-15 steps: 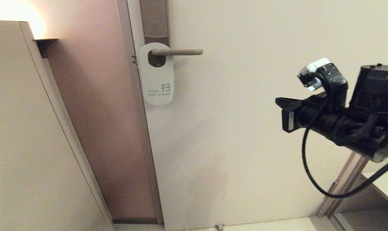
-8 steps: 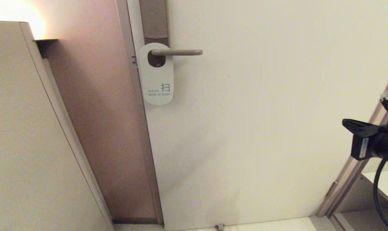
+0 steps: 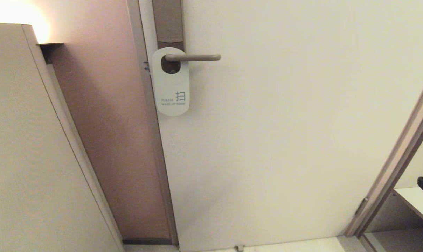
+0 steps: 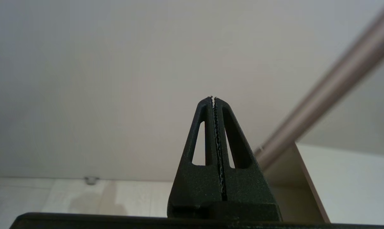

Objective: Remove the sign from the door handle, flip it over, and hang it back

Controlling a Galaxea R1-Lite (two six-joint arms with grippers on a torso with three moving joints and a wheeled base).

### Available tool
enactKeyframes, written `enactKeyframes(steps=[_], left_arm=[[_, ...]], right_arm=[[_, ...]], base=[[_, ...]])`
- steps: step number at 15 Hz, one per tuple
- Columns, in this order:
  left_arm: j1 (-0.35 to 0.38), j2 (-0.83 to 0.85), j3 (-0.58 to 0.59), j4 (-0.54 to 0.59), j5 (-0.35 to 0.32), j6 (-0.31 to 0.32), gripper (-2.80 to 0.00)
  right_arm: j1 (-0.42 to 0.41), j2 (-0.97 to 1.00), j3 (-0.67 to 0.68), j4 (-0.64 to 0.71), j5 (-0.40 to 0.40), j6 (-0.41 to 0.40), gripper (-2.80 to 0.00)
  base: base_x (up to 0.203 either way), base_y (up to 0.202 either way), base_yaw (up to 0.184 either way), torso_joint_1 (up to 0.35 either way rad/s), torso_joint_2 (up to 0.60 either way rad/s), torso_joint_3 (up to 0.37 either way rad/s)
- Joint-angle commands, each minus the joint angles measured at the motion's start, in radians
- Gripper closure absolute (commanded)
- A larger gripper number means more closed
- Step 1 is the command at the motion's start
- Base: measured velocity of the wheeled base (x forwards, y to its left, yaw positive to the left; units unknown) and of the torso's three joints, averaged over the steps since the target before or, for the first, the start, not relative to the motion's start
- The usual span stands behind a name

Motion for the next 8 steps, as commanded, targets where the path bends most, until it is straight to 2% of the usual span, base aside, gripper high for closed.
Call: enactKeyframes(steps=[1,5,8], left_arm=[[0.000,0.002,0.000,0.000,0.000,0.000,0.00],[0.000,0.002,0.000,0.000,0.000,0.000,0.00],[0.000,0.002,0.000,0.000,0.000,0.000,0.00]], right_arm=[[-0.051,-0.102,0.069,-0.003,0.020,-0.001,0.00],[-0.115,-0.252,0.201,0.013,0.125,-0.001,0.00],[-0.121,-0.365,0.205,0.133,0.177,0.001,0.00]], base=[[0.000,0.000,0.000,0.000,0.00,0.000],[0.000,0.000,0.000,0.000,0.00,0.000],[0.000,0.000,0.000,0.000,0.00,0.000]])
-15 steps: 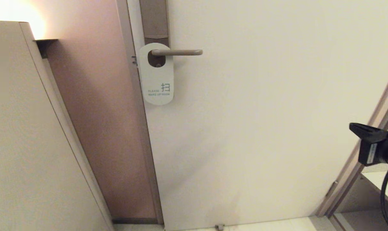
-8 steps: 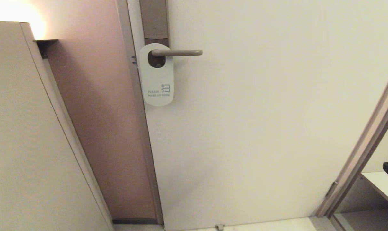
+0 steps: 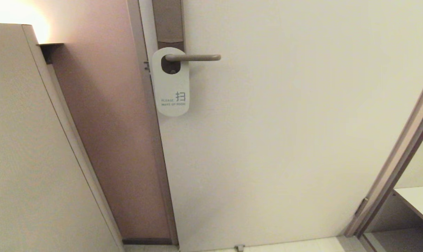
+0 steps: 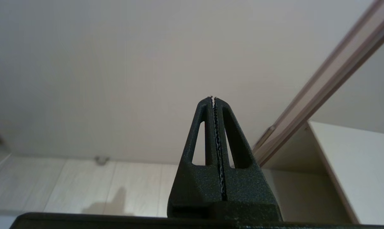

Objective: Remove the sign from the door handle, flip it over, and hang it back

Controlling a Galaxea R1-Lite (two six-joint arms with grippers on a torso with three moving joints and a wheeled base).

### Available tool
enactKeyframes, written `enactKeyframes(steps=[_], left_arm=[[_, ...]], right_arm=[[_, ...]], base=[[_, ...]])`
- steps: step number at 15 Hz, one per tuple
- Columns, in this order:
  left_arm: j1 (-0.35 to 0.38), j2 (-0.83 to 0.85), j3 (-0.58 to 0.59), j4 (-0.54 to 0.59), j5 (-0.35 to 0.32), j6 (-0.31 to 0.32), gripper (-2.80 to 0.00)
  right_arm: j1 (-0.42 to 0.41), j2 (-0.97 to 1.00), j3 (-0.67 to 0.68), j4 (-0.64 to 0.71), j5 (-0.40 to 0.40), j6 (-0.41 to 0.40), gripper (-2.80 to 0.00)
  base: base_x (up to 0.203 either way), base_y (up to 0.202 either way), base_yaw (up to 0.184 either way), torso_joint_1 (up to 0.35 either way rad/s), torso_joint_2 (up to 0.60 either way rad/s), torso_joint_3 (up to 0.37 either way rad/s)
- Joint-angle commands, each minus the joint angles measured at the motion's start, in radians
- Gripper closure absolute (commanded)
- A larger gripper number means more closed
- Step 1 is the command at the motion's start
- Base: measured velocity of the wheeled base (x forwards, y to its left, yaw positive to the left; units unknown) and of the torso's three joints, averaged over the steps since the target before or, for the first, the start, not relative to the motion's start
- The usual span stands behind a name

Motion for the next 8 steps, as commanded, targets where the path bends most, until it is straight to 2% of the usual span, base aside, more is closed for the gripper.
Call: enactKeyframes(steps=[1,7,8], left_arm=[[0.000,0.002,0.000,0.000,0.000,0.001,0.00],[0.000,0.002,0.000,0.000,0.000,0.001,0.00],[0.000,0.002,0.000,0.000,0.000,0.001,0.00]], right_arm=[[-0.003,-0.109,0.004,0.060,0.008,-0.001,0.00],[-0.030,-0.303,0.004,0.320,0.015,0.002,0.00],[-0.031,-0.303,0.004,0.323,0.014,0.011,0.00]], base=[[0.000,0.000,0.000,0.000,0.00,0.000],[0.000,0.000,0.000,0.000,0.00,0.000],[0.000,0.000,0.000,0.000,0.00,0.000]])
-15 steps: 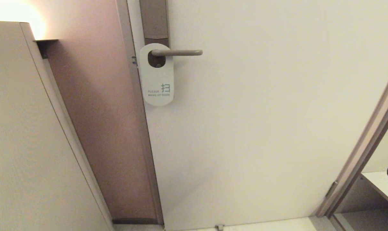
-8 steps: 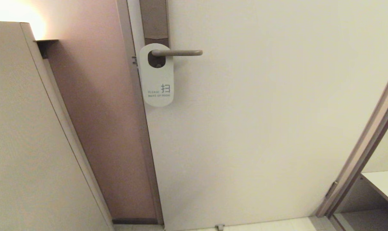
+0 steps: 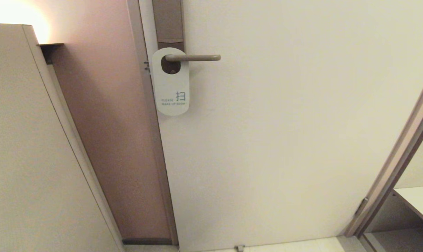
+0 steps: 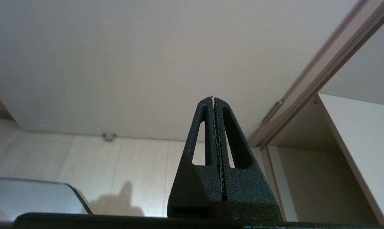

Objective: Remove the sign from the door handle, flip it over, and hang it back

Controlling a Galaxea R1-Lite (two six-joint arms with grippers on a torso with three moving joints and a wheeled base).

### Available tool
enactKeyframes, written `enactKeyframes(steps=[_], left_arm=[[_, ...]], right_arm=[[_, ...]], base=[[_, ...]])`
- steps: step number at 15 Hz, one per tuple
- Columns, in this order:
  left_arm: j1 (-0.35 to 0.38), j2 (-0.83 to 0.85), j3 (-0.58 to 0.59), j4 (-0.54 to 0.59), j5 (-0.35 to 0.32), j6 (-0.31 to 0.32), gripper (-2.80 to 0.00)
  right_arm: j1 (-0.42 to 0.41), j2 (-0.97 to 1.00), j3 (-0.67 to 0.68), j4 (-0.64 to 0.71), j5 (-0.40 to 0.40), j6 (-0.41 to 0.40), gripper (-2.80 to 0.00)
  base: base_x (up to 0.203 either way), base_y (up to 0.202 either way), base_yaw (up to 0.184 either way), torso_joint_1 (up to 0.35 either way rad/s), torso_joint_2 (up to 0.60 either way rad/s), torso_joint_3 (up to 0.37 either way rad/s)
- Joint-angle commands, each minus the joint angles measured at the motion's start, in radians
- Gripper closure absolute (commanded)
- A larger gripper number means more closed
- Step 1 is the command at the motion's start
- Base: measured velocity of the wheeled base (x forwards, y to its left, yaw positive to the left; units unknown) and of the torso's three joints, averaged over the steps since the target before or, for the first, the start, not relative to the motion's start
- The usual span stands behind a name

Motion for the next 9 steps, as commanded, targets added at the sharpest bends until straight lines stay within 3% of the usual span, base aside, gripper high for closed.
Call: enactKeyframes(steps=[1,9], left_arm=[[0.000,0.002,0.000,0.000,0.000,0.000,0.00],[0.000,0.002,0.000,0.000,0.000,0.000,0.00]], right_arm=[[0.000,-0.031,0.000,0.000,0.000,0.013,0.00],[0.035,-0.079,0.000,0.006,0.002,0.081,0.00]], base=[[0.000,0.000,0.000,0.000,0.00,0.000],[0.000,0.000,0.000,0.000,0.00,0.000]])
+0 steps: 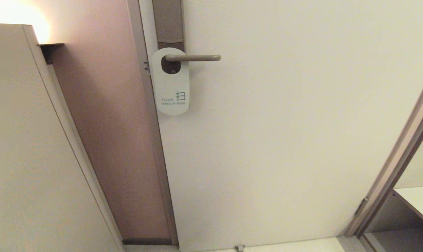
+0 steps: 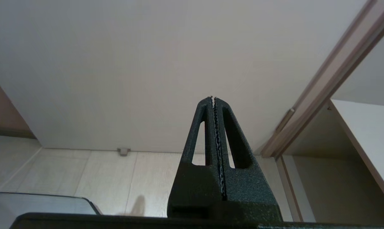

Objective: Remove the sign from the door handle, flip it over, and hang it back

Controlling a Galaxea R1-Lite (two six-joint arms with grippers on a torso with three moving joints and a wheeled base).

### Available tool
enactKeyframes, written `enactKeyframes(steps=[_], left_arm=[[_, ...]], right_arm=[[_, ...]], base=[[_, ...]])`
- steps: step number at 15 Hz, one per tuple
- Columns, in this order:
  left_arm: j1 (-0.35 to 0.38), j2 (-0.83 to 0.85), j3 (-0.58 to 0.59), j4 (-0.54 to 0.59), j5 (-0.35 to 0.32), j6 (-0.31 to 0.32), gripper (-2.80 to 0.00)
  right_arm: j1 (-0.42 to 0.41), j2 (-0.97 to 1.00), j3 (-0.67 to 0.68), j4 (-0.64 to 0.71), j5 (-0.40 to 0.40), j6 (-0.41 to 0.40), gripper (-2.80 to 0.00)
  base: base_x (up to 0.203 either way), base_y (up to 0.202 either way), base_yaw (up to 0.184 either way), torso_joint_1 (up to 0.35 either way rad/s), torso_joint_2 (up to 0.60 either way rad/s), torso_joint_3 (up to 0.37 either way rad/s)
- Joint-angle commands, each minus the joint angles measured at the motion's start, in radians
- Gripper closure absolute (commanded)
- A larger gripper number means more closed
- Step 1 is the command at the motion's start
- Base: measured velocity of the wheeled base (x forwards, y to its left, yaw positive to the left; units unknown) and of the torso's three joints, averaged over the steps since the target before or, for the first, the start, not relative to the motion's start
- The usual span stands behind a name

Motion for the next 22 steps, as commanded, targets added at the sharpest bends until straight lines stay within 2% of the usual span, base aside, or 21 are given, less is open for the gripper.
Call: enactKeyframes(steps=[1,16,22], left_arm=[[0.000,0.002,0.000,0.000,0.000,0.001,0.00],[0.000,0.002,0.000,0.000,0.000,0.001,0.00],[0.000,0.002,0.000,0.000,0.000,0.001,0.00]], right_arm=[[0.008,-0.020,0.000,0.000,-0.001,0.000,0.00],[0.030,-0.249,0.000,0.050,0.016,0.006,0.00],[0.030,-0.250,0.000,0.050,0.016,0.006,0.00]], base=[[0.000,0.000,0.000,0.000,0.00,0.000],[0.000,0.000,0.000,0.000,0.00,0.000],[0.000,0.000,0.000,0.000,0.00,0.000]])
